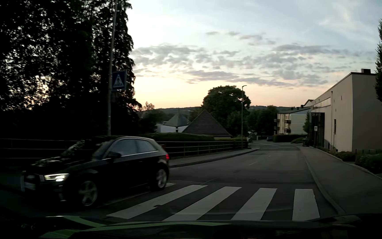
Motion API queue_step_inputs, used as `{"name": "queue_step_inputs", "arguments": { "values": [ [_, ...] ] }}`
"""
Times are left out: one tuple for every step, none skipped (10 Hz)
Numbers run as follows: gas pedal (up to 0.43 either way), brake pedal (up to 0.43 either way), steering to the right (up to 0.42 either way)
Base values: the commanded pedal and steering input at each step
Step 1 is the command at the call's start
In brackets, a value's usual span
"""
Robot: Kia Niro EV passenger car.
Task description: Follow the waypoints while adhering to traffic rules and regulations
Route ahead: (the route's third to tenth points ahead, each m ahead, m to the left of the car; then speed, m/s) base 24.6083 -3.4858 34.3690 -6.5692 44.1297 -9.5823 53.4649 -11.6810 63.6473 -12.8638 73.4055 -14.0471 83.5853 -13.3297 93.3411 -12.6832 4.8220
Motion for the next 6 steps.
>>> {"name": "queue_step_inputs", "arguments": {
  "values": [
    [0.130,0.000,0.261],
    [0.130,0.000,0.224],
    [0.130,0.000,0.199],
    [0.130,0.000,0.174],
    [0.130,0.000,0.155],
    [0.130,0.000,0.144]
  ]
}}
